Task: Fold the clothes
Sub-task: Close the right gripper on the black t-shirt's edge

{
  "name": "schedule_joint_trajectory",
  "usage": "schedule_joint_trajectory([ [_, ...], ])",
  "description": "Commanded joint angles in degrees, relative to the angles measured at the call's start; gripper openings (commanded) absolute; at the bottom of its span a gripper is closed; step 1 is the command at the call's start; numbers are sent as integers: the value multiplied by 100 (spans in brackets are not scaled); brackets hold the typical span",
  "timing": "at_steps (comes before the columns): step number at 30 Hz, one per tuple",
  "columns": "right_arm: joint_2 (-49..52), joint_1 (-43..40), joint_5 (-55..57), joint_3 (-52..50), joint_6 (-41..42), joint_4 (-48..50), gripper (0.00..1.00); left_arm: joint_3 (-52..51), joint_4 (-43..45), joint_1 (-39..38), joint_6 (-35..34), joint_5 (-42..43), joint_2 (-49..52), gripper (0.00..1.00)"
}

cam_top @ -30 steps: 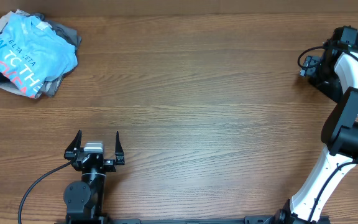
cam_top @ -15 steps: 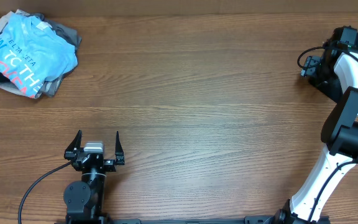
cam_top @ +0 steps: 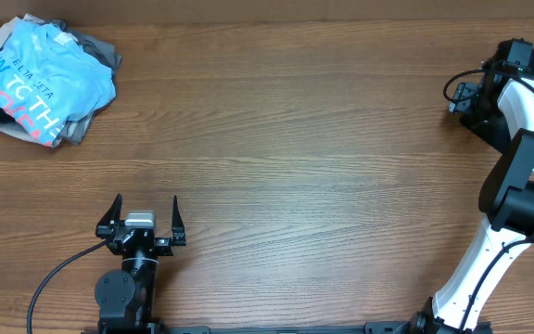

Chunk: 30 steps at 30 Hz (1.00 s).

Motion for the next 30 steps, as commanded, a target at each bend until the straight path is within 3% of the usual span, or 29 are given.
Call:
schedule_joint_trajectory([
  [1,85,-22,9,-17,17,26,75,-20,2,33,131,-57,-39,100],
  [16,245,-22,11,-17,15,-39,72,-20,2,33,131,-57,-39,100],
  [17,245,-22,9,-17,17,-42,66,-20,2,33,131,-57,-39,100],
  [19,245,-22,9,-17,17,-48,47,-20,2,33,131,-57,-39,100],
  [20,245,-22,9,-17,17,-81,32,-20,2,33,131,-57,-39,100],
  [23,245,-22,11,-15,20,-168,6,-20,2,33,131,-57,-39,100],
  [30,221,-7,9,219,197,-636,4,-20,2,33,131,-57,-39,100],
])
